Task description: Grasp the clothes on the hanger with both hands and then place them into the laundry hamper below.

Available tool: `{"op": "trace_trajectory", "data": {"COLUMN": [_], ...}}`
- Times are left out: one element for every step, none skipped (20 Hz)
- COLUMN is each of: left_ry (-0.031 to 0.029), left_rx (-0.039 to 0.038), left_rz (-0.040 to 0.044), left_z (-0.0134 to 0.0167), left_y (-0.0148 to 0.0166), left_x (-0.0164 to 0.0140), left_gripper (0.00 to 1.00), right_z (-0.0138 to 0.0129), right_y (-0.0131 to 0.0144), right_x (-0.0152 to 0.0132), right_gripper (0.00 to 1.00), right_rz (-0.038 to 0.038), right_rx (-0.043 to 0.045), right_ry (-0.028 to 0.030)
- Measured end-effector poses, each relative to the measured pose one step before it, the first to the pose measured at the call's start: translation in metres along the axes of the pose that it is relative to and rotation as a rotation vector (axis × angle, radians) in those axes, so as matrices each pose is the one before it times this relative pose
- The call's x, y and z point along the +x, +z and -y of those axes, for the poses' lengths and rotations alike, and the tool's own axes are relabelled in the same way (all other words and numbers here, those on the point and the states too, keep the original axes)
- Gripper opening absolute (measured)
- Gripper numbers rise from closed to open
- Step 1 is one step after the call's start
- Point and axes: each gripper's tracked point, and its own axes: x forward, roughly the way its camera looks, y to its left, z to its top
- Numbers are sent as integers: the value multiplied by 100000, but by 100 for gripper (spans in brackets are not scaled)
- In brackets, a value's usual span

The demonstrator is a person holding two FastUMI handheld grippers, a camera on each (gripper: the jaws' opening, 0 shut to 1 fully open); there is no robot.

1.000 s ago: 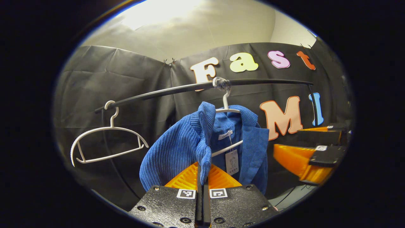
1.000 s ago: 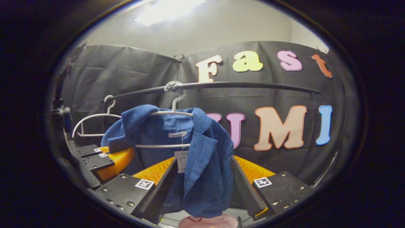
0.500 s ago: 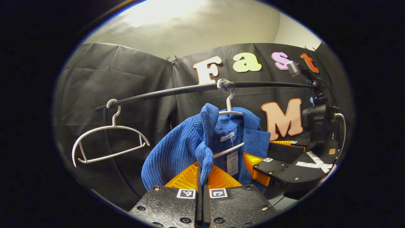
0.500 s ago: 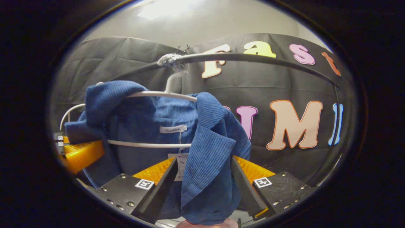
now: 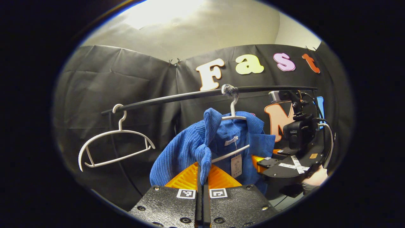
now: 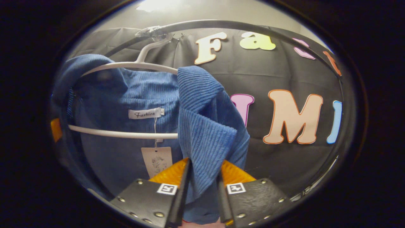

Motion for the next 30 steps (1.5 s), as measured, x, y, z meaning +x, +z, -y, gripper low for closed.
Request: {"op": "trace_trajectory", "data": {"left_ry": [537,439,456,522,632,804,878,909,1333,1473,1635,1304,880,1133,1221,1277,1265,1469,1706,1490,1431,734,-126,-703,-394,-3,82,-176,7,38], "left_rx": [219,132,122,65,71,-11,-251,-575,-543,-451,-242,-911,-1659,-1380,-329,432,669,179,-489,-584,-1107,-1234,-1592,-1438,-545,327,781,1018,1182,1166], "left_rz": [45,237,218,367,317,478,568,565,567,791,467,-92,-749,-680,-766,-800,-542,-377,-854,-900,-2155,-1716,-1347,-488,-686,-773,-800,-257,-242,-21], "left_z": [-274,-238,-203,-344,-332,-381,-425,-422,-625,-780,-781,-755,-499,-531,-630,-708,-720,-858,-825,-852,-814,-579,-390,-331,-324,-391,-246,-193,-58,-3], "left_y": [61,132,180,221,268,302,476,443,450,366,458,185,-29,-103,-305,-368,-127,-159,-273,-355,-686,-674,-625,-627,-554,-680,-526,-518,-378,-448], "left_x": [-93,4,-19,-105,-28,-80,-60,-157,-99,-128,-39,20,25,0,54,-3,-104,93,159,310,318,86,247,162,281,265,311,145,143,137], "left_gripper": [2,1,1,1,1,1,1,1,1,1,1,1,1,2,1,1,1,2,2,2,2,2,2,2,2,2,1,2,3,2], "right_z": [371,237,-75,233,280,432,490,456,374,506,494,490,425,397,398,449,410,451,475,489,340,171,122,104,128,-55,16,16,5,35], "right_y": [2,170,-131,51,149,318,306,486,423,410,438,504,288,233,140,201,145,177,216,258,123,157,166,92,112,26,-78,-20,11,74], "right_x": [-172,-133,-26,19,-129,-151,-216,-114,-116,-115,-39,-28,101,115,128,8,-66,81,214,148,80,69,94,34,59,108,170,131,102,119], "right_gripper": [31,28,10,11,11,11,11,11,10,11,11,11,11,11,11,11,11,11,11,11,11,12,11,11,12,11,11,11,11,11], "right_rz": [-208,165,-445,-276,246,667,1009,1351,1387,985,1137,1186,919,470,283,276,575,533,585,486,318,190,506,408,263,5,136,74,120,197], "right_rx": [-850,-608,-544,-765,-1068,-1123,-1023,-591,-215,-267,-173,-92,-80,-305,-421,-320,-120,-98,-54,-15,231,438,342,-386,-996,-966,-626,-629,-449,-288], "right_ry": [-1128,-1341,-261,-875,-1064,-1549,-1710,-1146,-1176,-1350,-1409,-1311,-837,-866,-895,-1015,-956,-892,-906,-1010,-466,-44,85,-141,85,273,185,45,127,16]}}
